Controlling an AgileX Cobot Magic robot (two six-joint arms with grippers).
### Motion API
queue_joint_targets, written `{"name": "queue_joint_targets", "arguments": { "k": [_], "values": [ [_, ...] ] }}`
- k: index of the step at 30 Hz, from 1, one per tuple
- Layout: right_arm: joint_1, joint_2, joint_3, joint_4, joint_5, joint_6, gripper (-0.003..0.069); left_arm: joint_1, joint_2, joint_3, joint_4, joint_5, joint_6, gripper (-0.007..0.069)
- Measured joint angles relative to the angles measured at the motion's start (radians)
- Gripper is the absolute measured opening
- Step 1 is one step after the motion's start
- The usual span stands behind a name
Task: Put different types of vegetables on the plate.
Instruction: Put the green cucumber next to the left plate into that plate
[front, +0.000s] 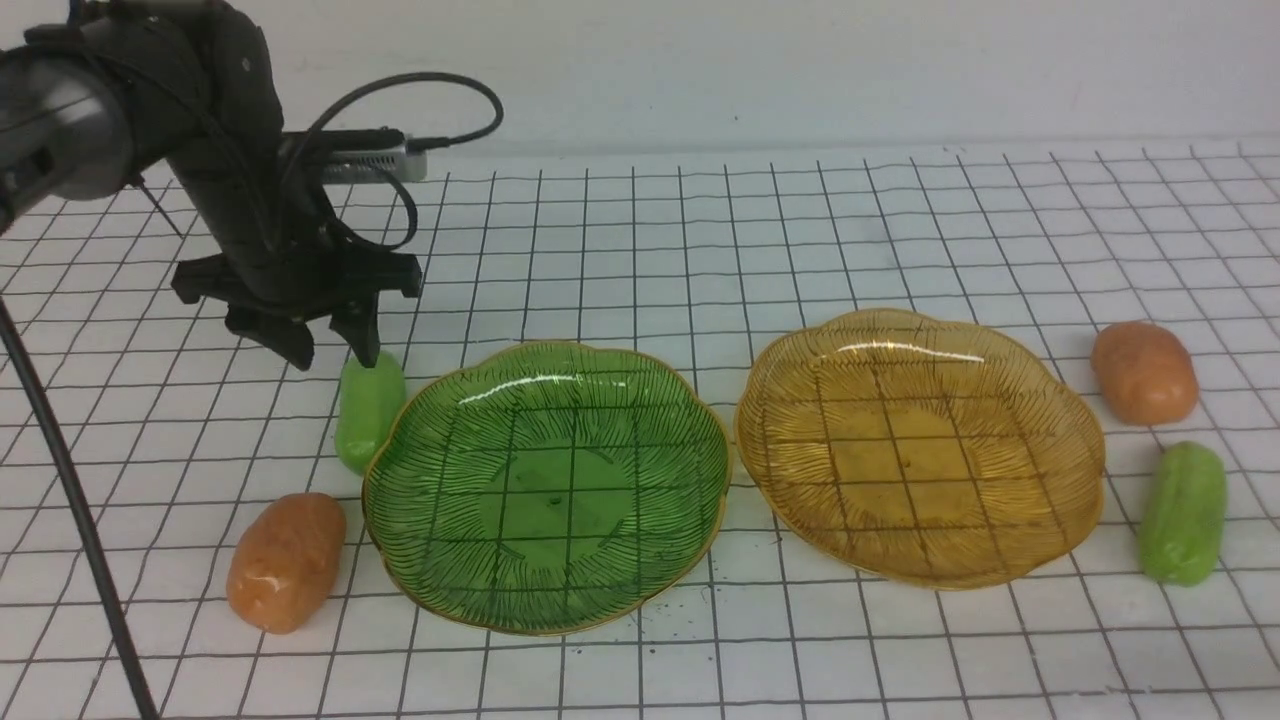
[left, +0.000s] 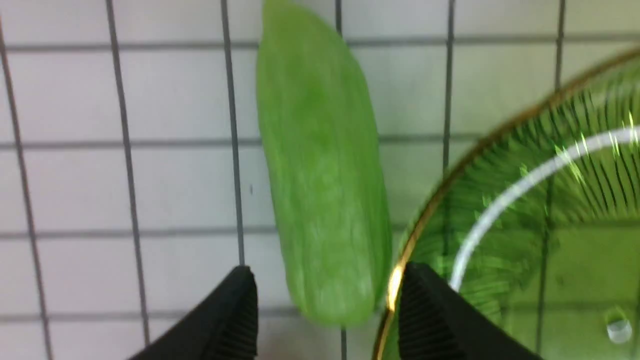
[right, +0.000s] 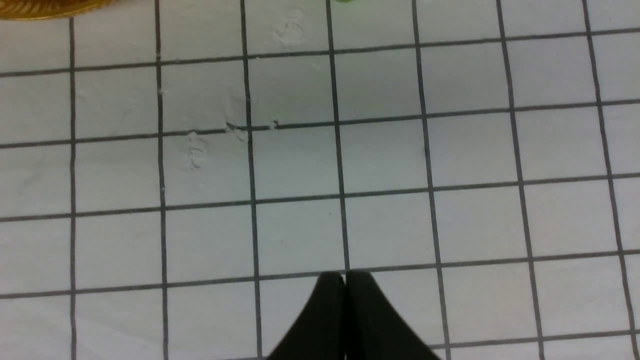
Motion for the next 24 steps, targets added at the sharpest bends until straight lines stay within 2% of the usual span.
{"name": "queue_joint_targets", "arguments": {
  "k": [6, 11, 15, 17, 24],
  "values": [
    [0.0, 0.0, 0.0, 0.0, -0.019, 0.0, -0.0014, 0.0, 0.097, 0.0, 0.001, -0.109, -0.035, 0.0431],
    [0.0, 0.0, 0.0, -0.001, -0.022, 0.0, -0.0014, 0.0, 0.128, 0.0, 0.001, -0.138, -0.052, 0.0476],
    [0.0, 0.0, 0.0, -0.002, -0.023, 0.0, -0.0014, 0.0, 0.149, 0.0, 0.001, -0.142, -0.053, 0.0445],
    [0.0, 0.0, 0.0, -0.001, -0.024, 0.0, -0.0014, 0.0, 0.154, -0.002, 0.009, -0.144, -0.053, 0.0378],
    [0.0, 0.0, 0.0, -0.001, -0.028, 0.0, -0.0014, 0.0, 0.088, -0.074, 0.058, -0.123, -0.053, 0.038]
  ]
}}
